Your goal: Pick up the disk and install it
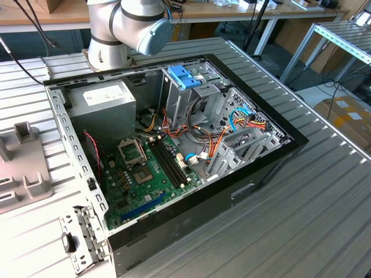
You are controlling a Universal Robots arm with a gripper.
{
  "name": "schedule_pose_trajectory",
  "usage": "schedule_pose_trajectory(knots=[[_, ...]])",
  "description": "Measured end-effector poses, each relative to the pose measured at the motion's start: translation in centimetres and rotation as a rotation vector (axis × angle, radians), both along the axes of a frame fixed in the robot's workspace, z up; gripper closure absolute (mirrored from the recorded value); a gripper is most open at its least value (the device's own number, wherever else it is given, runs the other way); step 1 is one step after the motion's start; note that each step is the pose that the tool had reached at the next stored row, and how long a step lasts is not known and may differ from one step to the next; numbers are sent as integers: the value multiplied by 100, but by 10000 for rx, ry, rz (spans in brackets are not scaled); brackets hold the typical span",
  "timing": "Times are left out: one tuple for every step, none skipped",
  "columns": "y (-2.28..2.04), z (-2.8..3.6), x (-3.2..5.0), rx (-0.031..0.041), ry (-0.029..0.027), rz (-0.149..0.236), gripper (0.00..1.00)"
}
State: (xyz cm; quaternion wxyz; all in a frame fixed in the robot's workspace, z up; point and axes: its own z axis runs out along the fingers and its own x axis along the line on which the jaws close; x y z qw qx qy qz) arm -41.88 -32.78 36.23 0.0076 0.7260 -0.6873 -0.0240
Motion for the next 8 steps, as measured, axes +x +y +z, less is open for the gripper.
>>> schedule_pose_trajectory(knots=[[2,-1,0,0,0,0,58],[5,-2,0,0,0,0,58],[8,-4,0,0,0,-1,58],[10,-5,0,0,0,0,58],[16,-6,0,0,0,0,58],[22,-8,0,0,-1,-1,58],[29,-9,0,0,0,-1,58],[34,-10,0,0,-1,0,58]])
